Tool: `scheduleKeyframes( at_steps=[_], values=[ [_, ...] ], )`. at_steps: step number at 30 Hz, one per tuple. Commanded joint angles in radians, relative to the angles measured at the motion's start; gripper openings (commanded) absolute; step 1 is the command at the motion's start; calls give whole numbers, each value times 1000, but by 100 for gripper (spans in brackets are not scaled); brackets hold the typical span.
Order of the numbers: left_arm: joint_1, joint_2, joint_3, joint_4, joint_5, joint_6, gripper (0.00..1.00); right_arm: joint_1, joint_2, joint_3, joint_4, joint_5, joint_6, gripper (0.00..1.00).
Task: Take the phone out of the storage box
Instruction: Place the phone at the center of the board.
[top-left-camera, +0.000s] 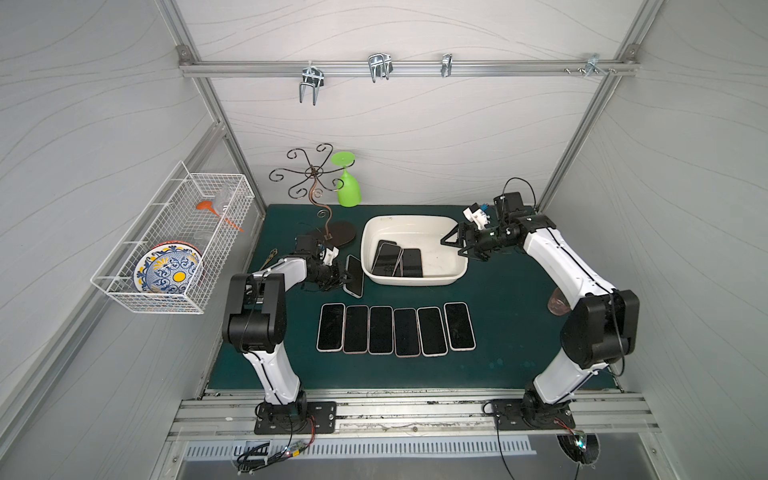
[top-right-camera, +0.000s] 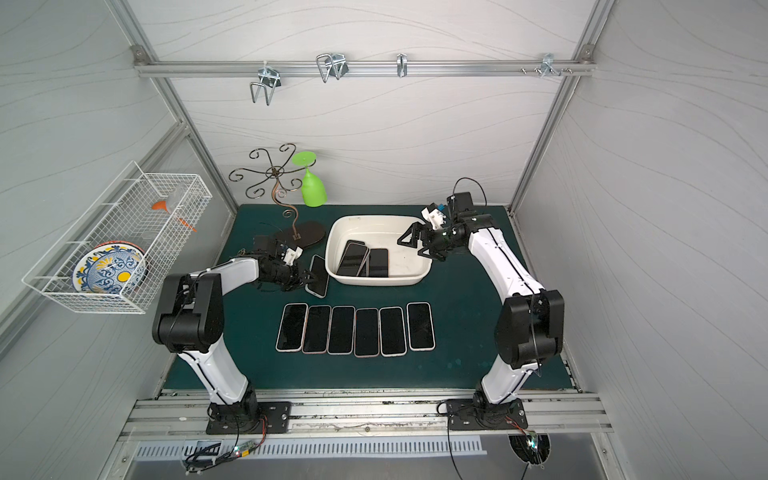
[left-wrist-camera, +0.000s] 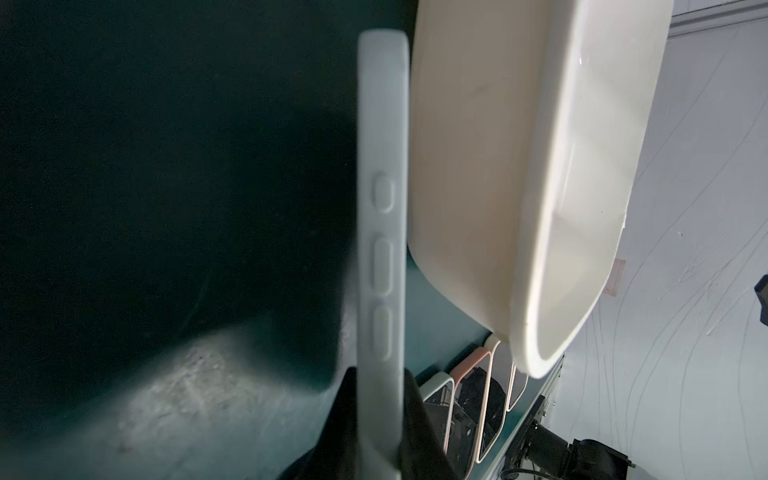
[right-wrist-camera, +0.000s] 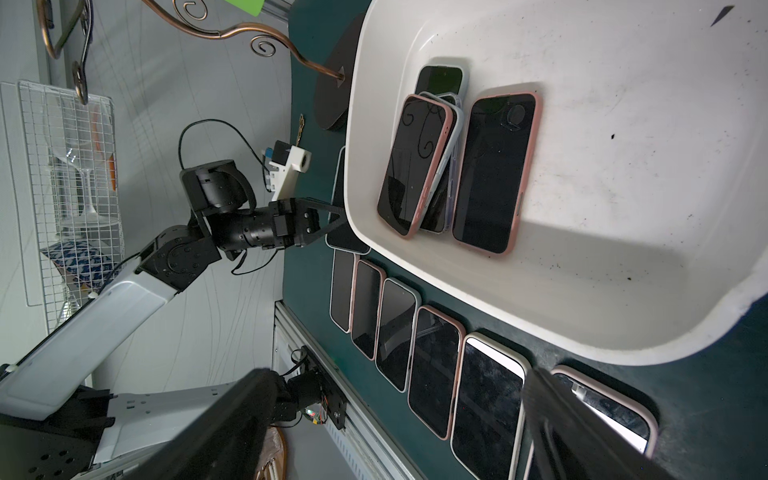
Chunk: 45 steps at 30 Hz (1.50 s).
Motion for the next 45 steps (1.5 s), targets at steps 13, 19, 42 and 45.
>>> scheduleKeyframes(
  at_steps=[13,19,42,45],
  values=[
    [-29,62,44,-67,-43,21,33,7,0,-5,-9,11,-30,99],
    [-24,71,62,-107,-94,4,43,10,-9,-13,-13,12,-34,99],
    [-11,138,276,-239,-380,-130,10,33,-21,-42,-25,29,-51,99],
    [-15,181,344,-295,-413,-122,4,34,-20,-38,-32,36,-54,99]
  ],
)
